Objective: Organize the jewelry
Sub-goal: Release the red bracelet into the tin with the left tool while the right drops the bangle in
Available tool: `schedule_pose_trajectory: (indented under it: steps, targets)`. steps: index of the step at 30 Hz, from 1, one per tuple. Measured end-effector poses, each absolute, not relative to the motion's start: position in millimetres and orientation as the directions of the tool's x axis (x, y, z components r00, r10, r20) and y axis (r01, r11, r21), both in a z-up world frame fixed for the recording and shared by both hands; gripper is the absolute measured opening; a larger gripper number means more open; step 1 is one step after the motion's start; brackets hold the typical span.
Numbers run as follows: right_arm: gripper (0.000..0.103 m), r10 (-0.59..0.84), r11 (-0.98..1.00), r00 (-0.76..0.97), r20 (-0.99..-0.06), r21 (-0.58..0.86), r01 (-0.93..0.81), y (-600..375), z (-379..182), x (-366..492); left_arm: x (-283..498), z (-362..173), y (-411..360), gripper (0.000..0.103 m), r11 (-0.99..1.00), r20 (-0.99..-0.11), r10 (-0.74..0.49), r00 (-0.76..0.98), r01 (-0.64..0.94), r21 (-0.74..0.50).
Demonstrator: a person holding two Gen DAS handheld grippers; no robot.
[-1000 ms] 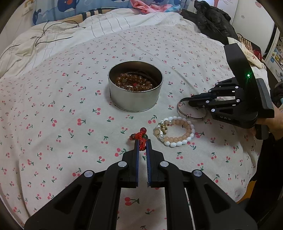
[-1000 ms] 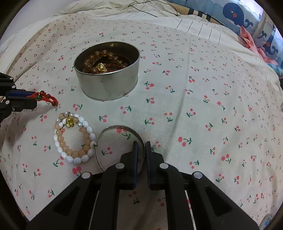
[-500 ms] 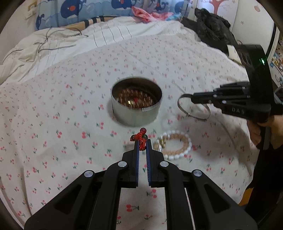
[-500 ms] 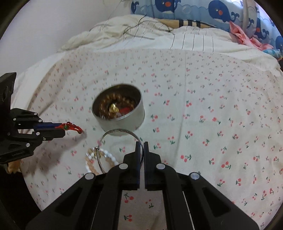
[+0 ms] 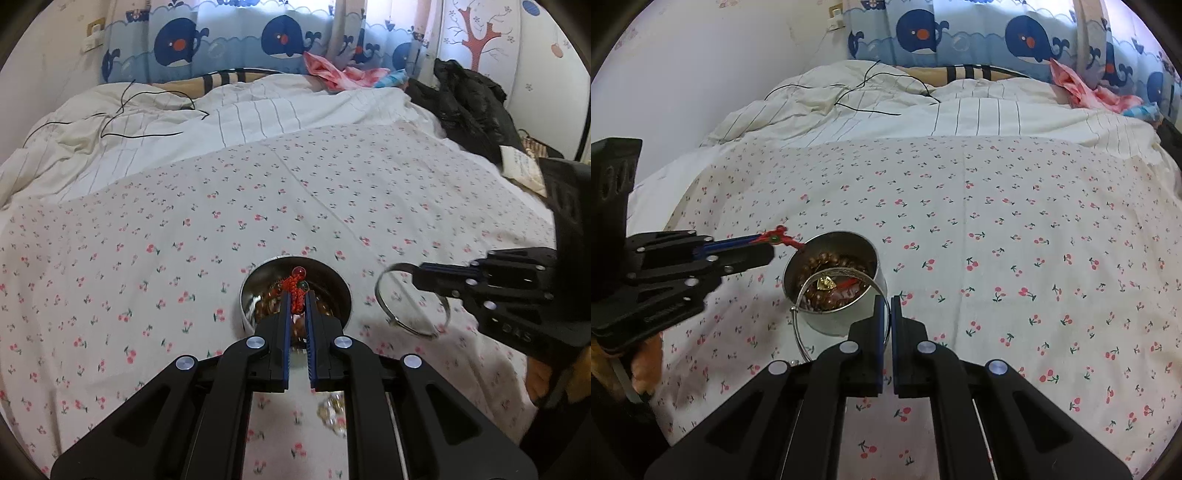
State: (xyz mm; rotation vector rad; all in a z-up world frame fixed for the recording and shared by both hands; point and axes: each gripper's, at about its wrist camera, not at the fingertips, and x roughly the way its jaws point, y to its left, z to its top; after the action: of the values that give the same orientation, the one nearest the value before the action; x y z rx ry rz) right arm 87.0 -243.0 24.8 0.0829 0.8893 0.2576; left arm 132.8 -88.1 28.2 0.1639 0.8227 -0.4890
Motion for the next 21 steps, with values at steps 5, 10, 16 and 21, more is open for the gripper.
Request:
schedule_pose_trajectory:
  steps: [5,10,16,21]
  targets:
    - [0.004,0.242,0.97,0.608,-0.756,0.178,-0.165,-250,23,94,143,18,-101,0.007,0.885,-0.747,-0.316,0.585,0.466,-0.01]
    - [0.004,0.233,0.972,0.615,-0.753,0.182,-0.145,-254,21,101,154,3,-108,0.007,0.887,-0.775,-0.278,0.567,0.461,0.019]
    - [0.004,0.215,0.977,0.621,-0.753,0.16,-0.145,-244,20,110,160,-17,-108,0.027,0.888,-0.83,-0.232,0.507,0.458,0.031]
    - [0.004,0.183,0.983,0.631,-0.754,0.122,-0.139,-227,20,120,155,3,-86,0.066,0.896,-0.793,-0.302,0.529,0.441,-0.047]
